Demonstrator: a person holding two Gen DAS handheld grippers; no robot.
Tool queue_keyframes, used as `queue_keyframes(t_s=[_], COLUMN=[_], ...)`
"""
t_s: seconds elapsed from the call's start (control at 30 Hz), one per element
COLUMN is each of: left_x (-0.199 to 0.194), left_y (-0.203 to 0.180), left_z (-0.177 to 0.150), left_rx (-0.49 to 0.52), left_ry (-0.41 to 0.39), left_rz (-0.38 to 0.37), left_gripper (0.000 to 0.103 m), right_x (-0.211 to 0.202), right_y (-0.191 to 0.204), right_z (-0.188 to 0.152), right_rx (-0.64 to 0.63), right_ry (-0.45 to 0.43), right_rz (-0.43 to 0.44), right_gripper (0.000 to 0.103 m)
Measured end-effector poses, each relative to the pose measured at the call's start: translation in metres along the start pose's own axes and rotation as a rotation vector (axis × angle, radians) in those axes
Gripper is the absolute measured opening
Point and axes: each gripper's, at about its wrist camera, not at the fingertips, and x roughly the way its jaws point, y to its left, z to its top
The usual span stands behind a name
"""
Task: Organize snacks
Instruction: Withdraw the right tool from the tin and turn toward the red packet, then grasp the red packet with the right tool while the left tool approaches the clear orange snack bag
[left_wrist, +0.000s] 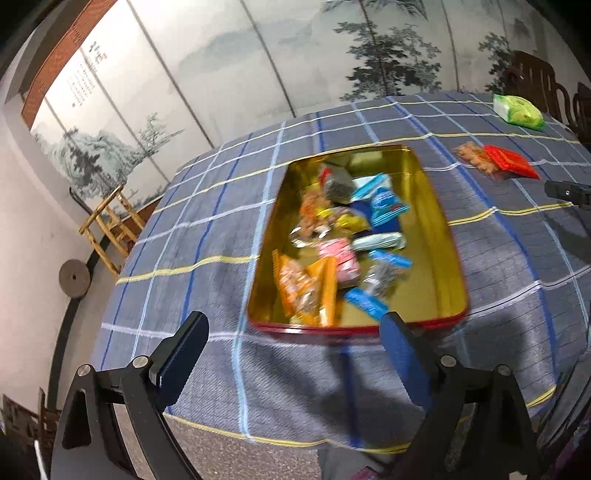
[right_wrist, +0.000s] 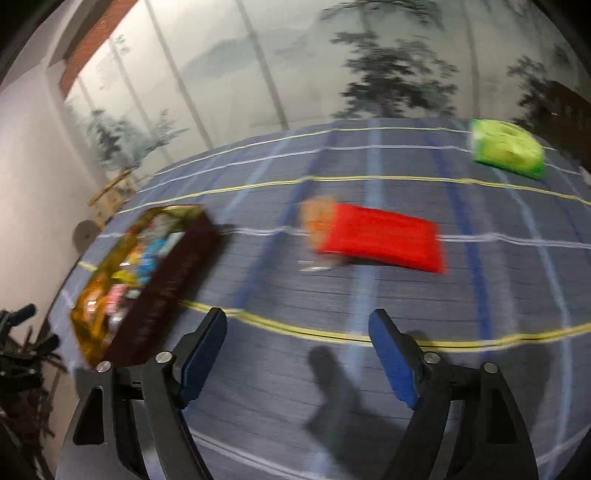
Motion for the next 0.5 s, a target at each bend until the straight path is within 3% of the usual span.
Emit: queue_keyframes(t_s=[0.1,0.3,0.5], left_x=[-0.002,-0.004,0.007], left_y=[-0.017,-0.051,-0.083], left_z=[0.011,0.046,0.106], left_rx=[0.034,0.072,0.005], left_ry=[0.0,0.017,0.079], left_rz=[-0.02,-0.139,-0.397], left_gripper=[0.092,0.092,0.092], right_x=[-0.003,-0.004,-0.004], right_y=[-0.029,-0.083,-0.11], right_z=[-0.003,-0.006,-0.008], right_rx=[0.014,0.095,0.118], right_ry=[0.001,0.002,-0.002], right_rz=[-0.054,-0.091,-0.111], right_gripper=[0.082,0.082,0.082])
